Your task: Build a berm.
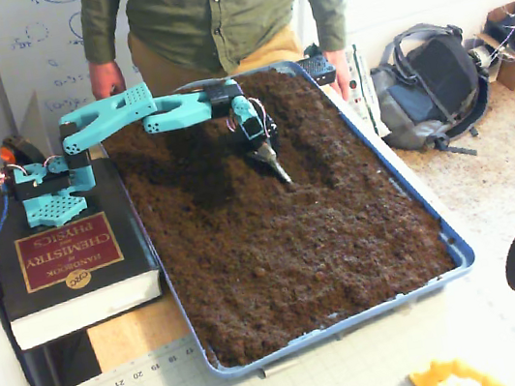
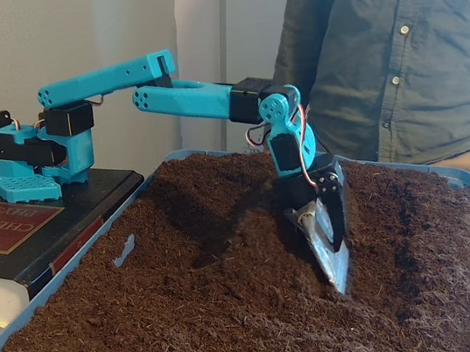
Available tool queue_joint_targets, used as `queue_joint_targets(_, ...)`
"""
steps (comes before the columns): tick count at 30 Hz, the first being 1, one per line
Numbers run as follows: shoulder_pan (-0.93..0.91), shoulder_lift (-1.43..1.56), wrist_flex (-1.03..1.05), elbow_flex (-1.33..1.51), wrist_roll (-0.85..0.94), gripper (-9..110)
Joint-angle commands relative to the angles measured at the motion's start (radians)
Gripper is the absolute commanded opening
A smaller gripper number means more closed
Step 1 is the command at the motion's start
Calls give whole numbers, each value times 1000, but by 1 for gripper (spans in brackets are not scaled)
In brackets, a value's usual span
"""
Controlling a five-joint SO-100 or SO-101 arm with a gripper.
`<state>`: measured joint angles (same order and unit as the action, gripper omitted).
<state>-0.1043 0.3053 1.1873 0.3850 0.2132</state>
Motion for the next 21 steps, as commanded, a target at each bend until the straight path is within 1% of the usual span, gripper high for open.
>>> queue_joint_targets(1,2,60,143,21,-8,0)
queue_joint_targets(7,2,156,166,2,-6,0)
queue_joint_targets(11,-2,307,103,0,-6,0)
queue_joint_targets(16,-6,451,-161,2,-6,0)
queue_joint_targets(21,-37,462,-419,17,-6,0)
